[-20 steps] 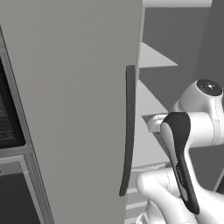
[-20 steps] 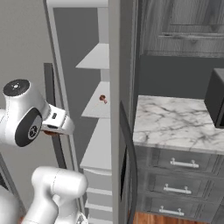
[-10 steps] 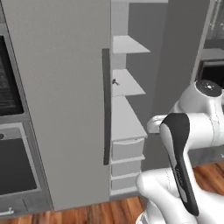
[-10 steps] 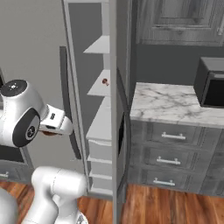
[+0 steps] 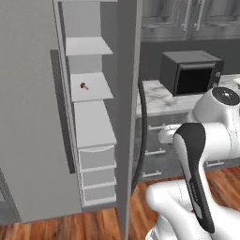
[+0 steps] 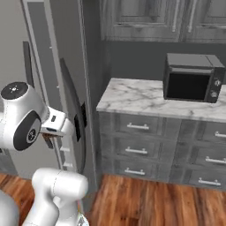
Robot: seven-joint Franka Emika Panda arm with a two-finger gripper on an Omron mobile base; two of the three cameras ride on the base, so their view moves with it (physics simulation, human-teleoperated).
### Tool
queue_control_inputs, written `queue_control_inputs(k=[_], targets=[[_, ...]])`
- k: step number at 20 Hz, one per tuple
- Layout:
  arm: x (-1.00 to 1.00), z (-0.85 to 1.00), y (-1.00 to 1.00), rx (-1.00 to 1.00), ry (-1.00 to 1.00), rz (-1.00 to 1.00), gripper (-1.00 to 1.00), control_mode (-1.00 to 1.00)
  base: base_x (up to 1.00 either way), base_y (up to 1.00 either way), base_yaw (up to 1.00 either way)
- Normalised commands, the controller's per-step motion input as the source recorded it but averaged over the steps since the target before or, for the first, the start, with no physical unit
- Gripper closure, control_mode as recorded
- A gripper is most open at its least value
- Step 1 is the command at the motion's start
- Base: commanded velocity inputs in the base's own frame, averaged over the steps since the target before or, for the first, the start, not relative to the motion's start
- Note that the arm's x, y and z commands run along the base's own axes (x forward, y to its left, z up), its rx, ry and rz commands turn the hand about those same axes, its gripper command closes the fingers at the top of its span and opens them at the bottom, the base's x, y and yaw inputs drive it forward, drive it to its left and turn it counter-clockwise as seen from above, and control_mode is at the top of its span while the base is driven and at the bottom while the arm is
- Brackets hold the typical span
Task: Take the mushroom, broccoli, and mushroom from the freezer and place them in the bowl on the counter.
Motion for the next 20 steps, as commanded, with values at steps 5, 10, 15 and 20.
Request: queue_control_inputs(k=[5, 10, 15, 20], targets=[[0.0, 0.0, 0.0, 0.0, 0.0, 0.0, 1.0, 1.0, 0.08, -0.92, 0.0], [0.0, 0.0, 0.0, 0.0, 0.0, 0.0, 1.0, 1.0, 0.39, -0.96, 0.0], [0.0, 0.0, 0.0, 0.0, 0.0, 0.0, 1.0, 1.0, 0.55, -0.95, 0.0], [0.0, 0.0, 0.0, 0.0, 0.0, 0.0, 1.0, 1.0, 0.64, -0.91, 0.0]])
